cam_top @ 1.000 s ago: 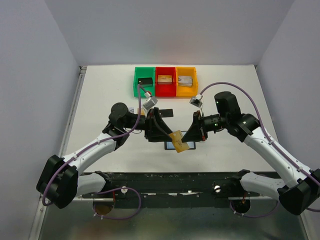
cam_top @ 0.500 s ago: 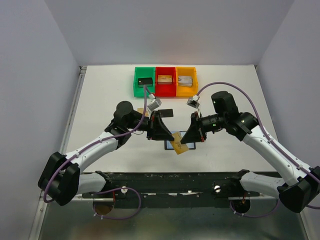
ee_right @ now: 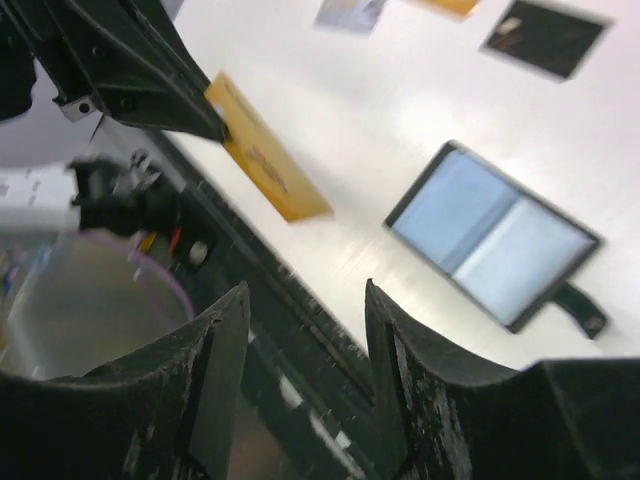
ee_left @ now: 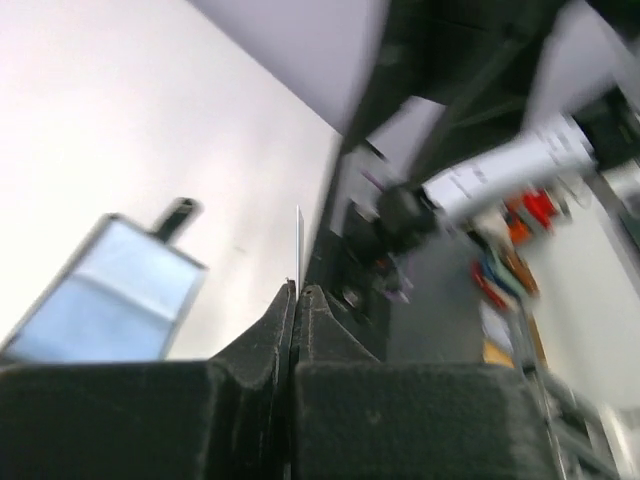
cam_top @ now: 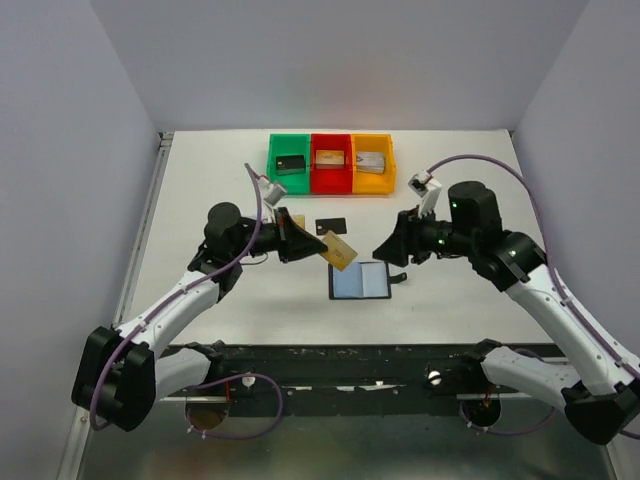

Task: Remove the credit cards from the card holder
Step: Place the credit card at the center of the board.

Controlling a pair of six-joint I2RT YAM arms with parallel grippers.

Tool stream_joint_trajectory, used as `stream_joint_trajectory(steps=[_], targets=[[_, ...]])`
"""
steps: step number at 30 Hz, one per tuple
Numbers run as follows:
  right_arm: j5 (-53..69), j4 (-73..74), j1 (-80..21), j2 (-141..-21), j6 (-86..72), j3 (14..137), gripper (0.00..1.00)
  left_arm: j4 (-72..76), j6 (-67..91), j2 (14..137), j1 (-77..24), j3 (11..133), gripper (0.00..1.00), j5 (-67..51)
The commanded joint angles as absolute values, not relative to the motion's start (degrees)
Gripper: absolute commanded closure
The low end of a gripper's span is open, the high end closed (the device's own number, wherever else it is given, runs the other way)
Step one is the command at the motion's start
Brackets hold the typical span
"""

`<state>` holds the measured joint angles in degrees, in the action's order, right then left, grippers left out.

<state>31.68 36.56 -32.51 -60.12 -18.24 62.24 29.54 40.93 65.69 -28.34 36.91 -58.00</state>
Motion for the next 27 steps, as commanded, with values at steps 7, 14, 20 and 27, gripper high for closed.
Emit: stream_joint_trajectory(steps=[7,14,20,27], targets=[[3.0,29.4,-31.6,-44.6,-27.3,55.5,0.42,14.5,53.4,61.4,-15.6,31.9,1.0,-18.6],[11.2,24.7,-31.6,-45.5,-29.7,47.6,0.44,17.9,57.4,70.5,-15.1,31.5,1.0,-12.0],[13.0,23.4,-31.6,-46.4,-30.3,45.1,0.45,22.4,58.8,80.1,-14.7,32.4,1.0,-14.7],[13.7,24.2,-31.6,-47.3,-29.0,45.5,0.45,24.6,60.0,87.9,-14.5,33.0,1.0,-16.5]])
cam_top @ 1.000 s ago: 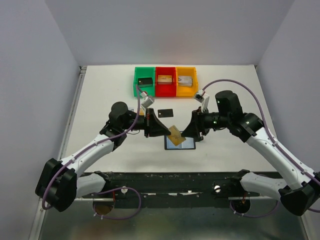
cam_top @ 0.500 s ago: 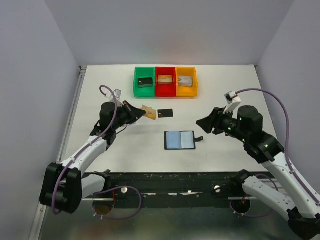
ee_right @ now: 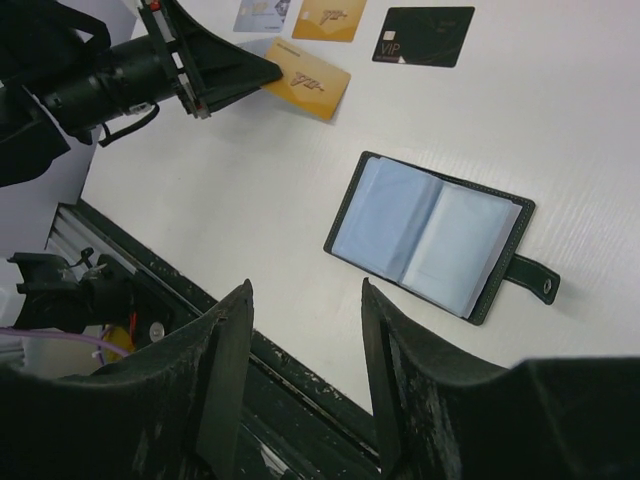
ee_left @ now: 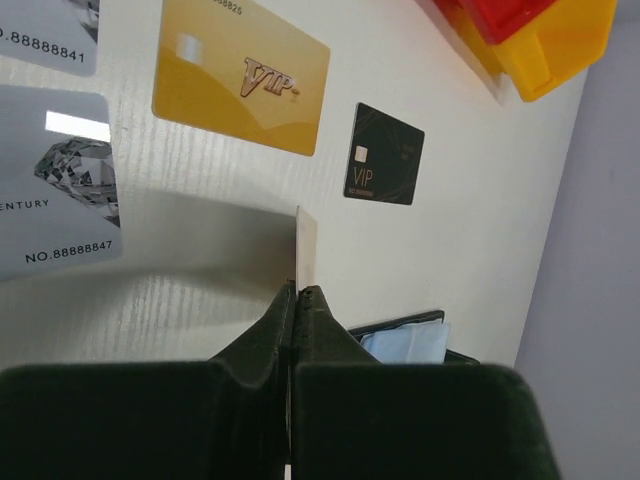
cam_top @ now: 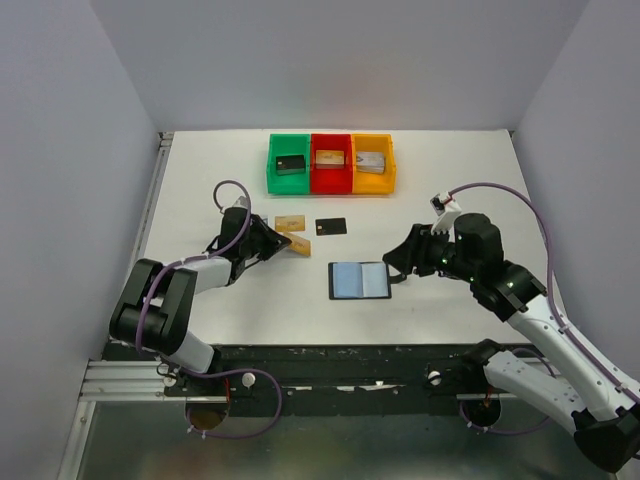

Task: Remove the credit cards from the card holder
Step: Place the credit card at the center of the board.

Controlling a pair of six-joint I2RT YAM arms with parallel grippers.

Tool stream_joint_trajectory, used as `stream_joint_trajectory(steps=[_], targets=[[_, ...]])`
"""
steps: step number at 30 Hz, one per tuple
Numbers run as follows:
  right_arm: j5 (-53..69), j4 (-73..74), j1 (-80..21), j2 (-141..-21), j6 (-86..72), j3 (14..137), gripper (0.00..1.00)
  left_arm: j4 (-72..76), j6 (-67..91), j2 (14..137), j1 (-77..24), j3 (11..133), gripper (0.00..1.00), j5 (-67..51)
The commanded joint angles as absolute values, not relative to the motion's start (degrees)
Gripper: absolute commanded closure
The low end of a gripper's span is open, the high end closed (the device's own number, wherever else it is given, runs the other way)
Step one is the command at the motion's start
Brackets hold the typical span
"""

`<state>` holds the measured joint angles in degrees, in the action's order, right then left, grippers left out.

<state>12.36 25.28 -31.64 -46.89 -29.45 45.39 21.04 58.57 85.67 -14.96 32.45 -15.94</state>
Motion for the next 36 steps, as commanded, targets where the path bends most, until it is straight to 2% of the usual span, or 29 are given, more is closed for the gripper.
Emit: stream_joint_trajectory(steps=[1,12,20,26,32,36], targets=[[13.7,24.2,-31.6,-47.5,-28.9,45.5,0.45,24.8,60.0,88.6,-14.5,33.0,1.0,-16.3],[13.4,24.3,-31.6,-48.3,-28.6,45.7,0.45,30.2,63.3,91.6,-13.7,30.2,1.0,-15.4],[13.6,24.6,-31.6,-49.0,-27.9,46.0,0.45,28.4,62.5,91.3,-13.3,30.1,0.99,-15.0],[14.5,24.9,-31.6,-49.0,-27.3,45.9,0.45,27.4,61.7,91.0,-13.3,30.4,0.7,-14.8],[14.0,25.2,-31.6,-49.0,-27.0,46.0,0.46,25.3,61.3,90.0,-13.3,30.5,0.6,-14.0],[13.9,25.4,-31.6,-49.0,-27.0,45.8,0.45,22.1,60.5,88.9,-13.3,30.8,0.49,-13.0]])
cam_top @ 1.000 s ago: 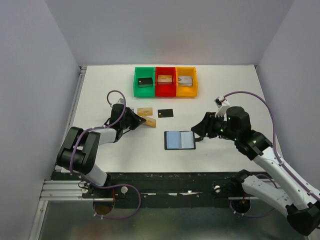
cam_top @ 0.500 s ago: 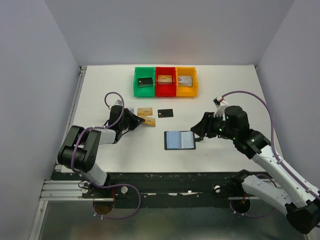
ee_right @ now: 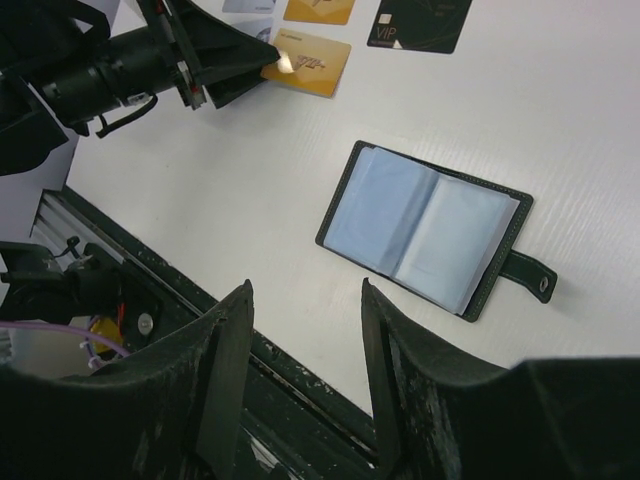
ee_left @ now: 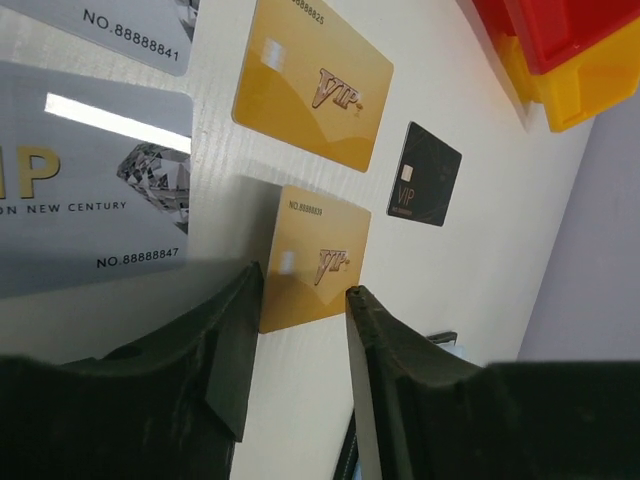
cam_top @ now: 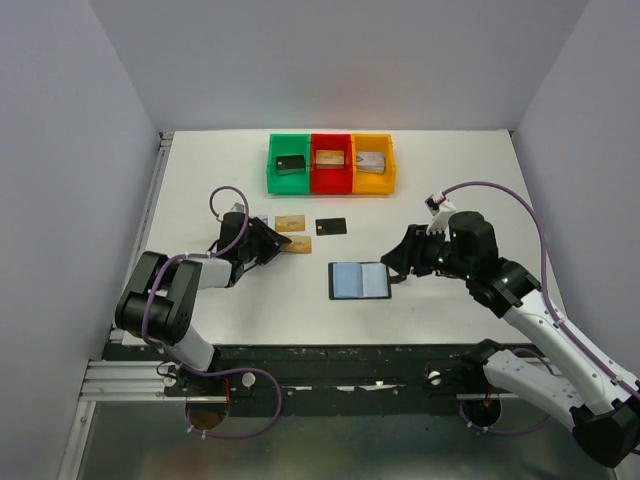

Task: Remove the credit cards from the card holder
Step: Place the credit card at the center of the board, then reset both arms

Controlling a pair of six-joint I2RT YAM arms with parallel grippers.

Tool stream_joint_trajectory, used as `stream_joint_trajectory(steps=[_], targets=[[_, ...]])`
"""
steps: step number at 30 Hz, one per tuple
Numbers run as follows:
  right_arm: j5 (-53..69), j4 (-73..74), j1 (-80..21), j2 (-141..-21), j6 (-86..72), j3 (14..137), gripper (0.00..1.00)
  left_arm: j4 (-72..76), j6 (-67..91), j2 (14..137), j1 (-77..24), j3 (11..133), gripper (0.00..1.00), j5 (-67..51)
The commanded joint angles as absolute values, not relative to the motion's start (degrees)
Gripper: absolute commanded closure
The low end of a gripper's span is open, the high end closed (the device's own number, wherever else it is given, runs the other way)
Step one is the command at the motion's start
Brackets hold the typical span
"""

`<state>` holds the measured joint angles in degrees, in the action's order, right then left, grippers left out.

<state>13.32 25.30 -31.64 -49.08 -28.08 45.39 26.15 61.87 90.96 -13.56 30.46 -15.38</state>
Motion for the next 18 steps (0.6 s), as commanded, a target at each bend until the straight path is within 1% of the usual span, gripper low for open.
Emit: stream_joint_trajectory(steps=[1,5,10,12,15,16,17,18], targets=[[13.9,25.4,-31.7,-49.1,-26.8,45.7,0.45,20.9,60.1,88.5,-13.3,31.0,0.47,-12.7],[13.5,25.4,-31.6,-49.3,-26.8,45.6,0.45,15.7,58.1,85.5,-13.2,31.8,0.39,-11.3],[13.4,25.4,-31.6,-49.5,-26.7,45.2,0.45,6.3,54.7,82.2,-13.2,34.4,0.34,-9.2],[13.0,25.2,-31.6,-49.2,-26.7,44.7,0.45,2.0,53.3,79.7,-13.2,35.3,0.3,-7.8],[12.5,25.4,-31.6,-49.0,-26.0,44.0,0.45,-5.6,50.4,74.6,-13.2,36.5,0.27,-3.9],[12.0,25.6,-31.6,-48.9,-25.9,43.8,0.46,-8.2,49.2,72.5,-13.2,37.2,0.23,-2.1],[11.6,25.7,-31.6,-48.8,-25.6,43.5,0.45,-11.0,48.3,71.1,-13.2,38.1,0.21,-0.5],[10.9,26.0,-31.6,-48.4,-25.4,43.3,0.45,-15.5,47.7,69.7,-13.2,39.4,0.17,2.4]])
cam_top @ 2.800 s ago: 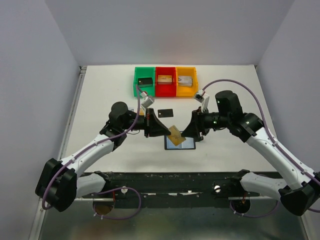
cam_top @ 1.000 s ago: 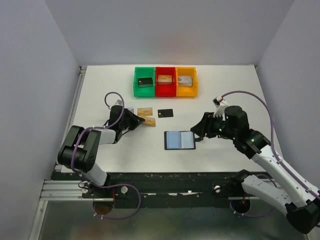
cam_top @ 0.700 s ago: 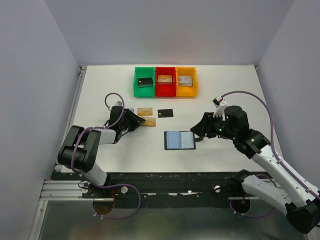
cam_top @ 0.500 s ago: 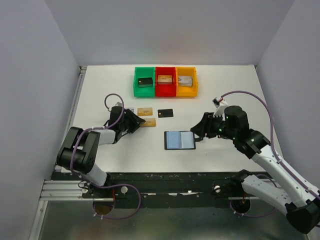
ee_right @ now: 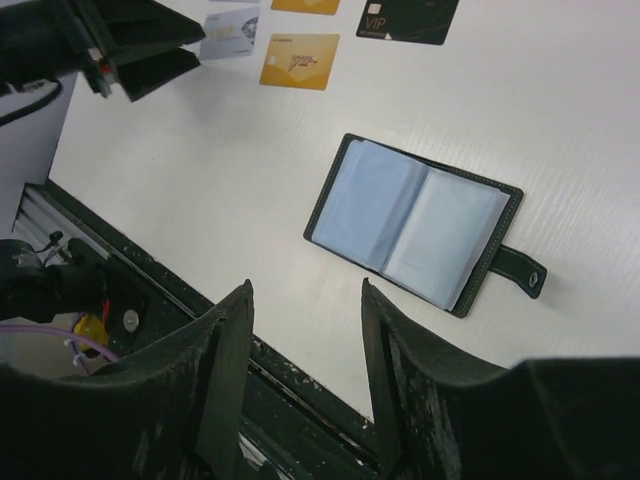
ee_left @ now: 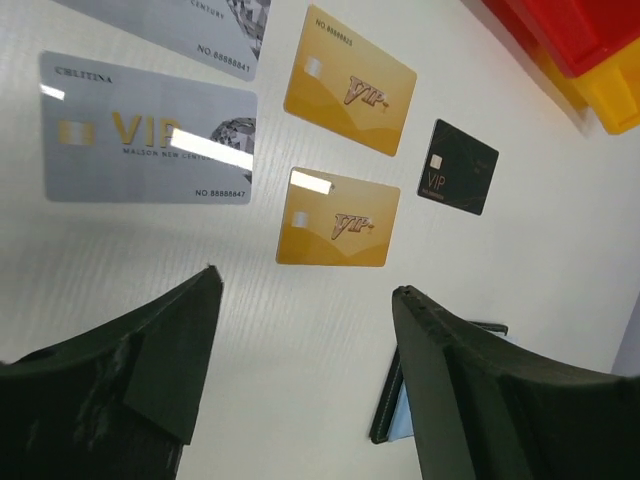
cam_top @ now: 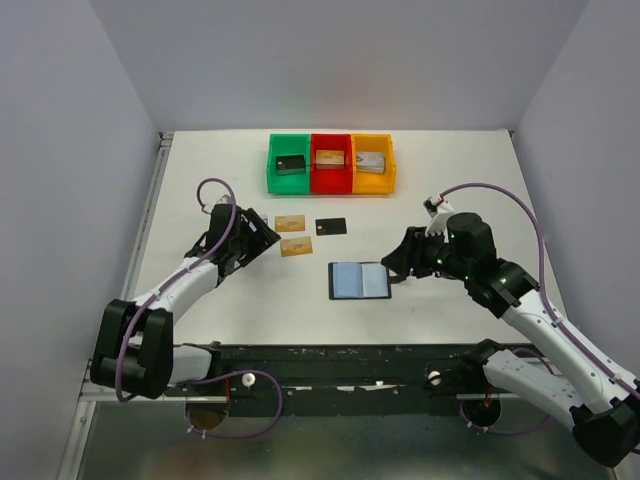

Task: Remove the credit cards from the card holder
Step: Reset both arms

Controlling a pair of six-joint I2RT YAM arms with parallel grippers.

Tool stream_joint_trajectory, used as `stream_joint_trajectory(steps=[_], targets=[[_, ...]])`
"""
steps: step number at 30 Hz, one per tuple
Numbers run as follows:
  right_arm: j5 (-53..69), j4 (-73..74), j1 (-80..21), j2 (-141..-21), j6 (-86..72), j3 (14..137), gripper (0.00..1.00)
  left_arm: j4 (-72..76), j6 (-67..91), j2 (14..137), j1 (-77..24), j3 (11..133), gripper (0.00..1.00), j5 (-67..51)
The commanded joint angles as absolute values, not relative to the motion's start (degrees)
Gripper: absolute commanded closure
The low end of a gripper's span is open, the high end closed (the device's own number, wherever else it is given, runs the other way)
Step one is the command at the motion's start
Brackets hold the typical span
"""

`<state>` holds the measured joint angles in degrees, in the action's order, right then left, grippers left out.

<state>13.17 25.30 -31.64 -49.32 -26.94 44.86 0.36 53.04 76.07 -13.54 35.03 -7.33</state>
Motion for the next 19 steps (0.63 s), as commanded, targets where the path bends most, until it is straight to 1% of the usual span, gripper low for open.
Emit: stream_joint_trajectory(steps=[1,3,6,9,12,15,16,18,19], targets=[[10.0,26.4,-31.6,-48.1,-25.1,43.1,0.45,-18.9,47.7,68.8,-13.2,40.8,0.17,4.8],[7.9,26.8,-31.6,-46.8,-24.3,42.4,0.45,-27.3,49.0,67.2,-13.1,43.6,0.13,8.9],[4.3,25.7,-31.7,-44.6,-23.5,40.4,0.45,-35.7,50.1,65.4,-13.3,45.9,0.13,12.2],[1.8,25.1,-31.6,-43.1,-23.3,40.1,0.45,-38.2,49.1,62.5,-13.3,45.2,0.13,11.3],[-1.5,24.9,-31.6,-42.4,-23.5,40.3,0.45,-35.5,43.3,58.3,-13.3,42.8,0.13,6.9],[-2.3,25.0,-31.6,-42.3,-23.8,41.4,0.44,-36.4,40.6,54.1,-13.3,41.8,0.13,5.8],[-2.3,25.1,-31.6,-42.2,-23.7,41.8,0.44,-36.4,40.3,52.5,-13.3,41.6,0.15,5.5],[-2.0,24.5,-31.6,-42.2,-23.6,42.6,0.41,-35.9,40.3,49.3,-13.3,41.0,0.15,4.8],[-2.9,24.3,-31.6,-42.1,-24.3,43.1,0.31,-35.5,40.1,47.9,-13.3,41.0,0.14,5.0]])
